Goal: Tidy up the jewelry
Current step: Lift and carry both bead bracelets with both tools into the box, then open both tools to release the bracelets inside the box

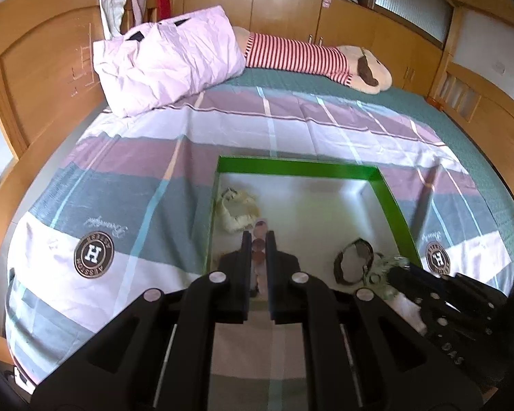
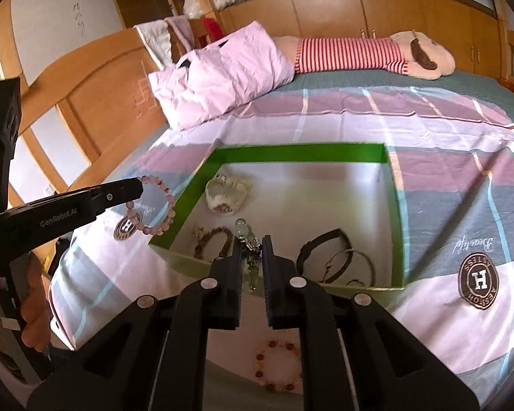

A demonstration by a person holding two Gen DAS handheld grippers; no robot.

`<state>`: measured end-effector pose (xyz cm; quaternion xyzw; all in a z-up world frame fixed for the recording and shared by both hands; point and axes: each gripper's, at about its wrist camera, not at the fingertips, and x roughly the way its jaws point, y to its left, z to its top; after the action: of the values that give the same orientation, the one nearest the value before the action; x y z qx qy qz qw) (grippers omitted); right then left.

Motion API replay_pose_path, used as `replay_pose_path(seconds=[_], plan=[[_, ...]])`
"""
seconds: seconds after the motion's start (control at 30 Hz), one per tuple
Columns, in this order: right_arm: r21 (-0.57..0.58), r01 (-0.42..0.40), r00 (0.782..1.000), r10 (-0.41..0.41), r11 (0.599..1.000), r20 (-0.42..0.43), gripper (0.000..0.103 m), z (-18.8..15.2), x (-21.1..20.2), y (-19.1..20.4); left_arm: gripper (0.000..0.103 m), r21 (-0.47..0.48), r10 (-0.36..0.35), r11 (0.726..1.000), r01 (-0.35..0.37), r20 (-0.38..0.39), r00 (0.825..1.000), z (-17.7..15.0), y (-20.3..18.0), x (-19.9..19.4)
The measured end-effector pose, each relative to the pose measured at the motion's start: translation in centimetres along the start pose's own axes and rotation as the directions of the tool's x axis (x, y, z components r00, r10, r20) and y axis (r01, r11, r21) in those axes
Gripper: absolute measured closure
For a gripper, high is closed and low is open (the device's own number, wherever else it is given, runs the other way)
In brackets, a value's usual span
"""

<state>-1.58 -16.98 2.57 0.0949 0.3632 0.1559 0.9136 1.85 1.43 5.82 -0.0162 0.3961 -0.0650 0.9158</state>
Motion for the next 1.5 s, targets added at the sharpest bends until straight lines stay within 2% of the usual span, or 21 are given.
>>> replay_pose_path(seconds=[0.23,0.5,0.9,1.5], plan=[[0.038,0.049,0.998,-0.050,0.998,0.024,0.092,0.7,0.3,-1.4,0.095,0.011,0.047,0.999,-0.047,-0.011,0.999,0.5,-0.1,1.3],[0.030,0.086,0.996,-0.086,0.996,0.026,0.092,0.7,1.6,-1.4,0.095,0.019,0.044,0.999,-0.044,-0.009,0.999,0.8,-0.4,1.5],[0.035,0.103,0.995,-0.103,0.994,-0.001,0.092,0.3,2.9,-1.7,0.095,0.059,0.041,0.997,-0.039,-0.036,0.999,0.7,-2.0,2.9],[0.037,0.109,0.994,-0.110,0.993,0.010,0.092,0.6,3.0,-2.1,0.095,0.022,0.044,0.999,-0.042,-0.063,0.997,0.9,-1.3,4.0]])
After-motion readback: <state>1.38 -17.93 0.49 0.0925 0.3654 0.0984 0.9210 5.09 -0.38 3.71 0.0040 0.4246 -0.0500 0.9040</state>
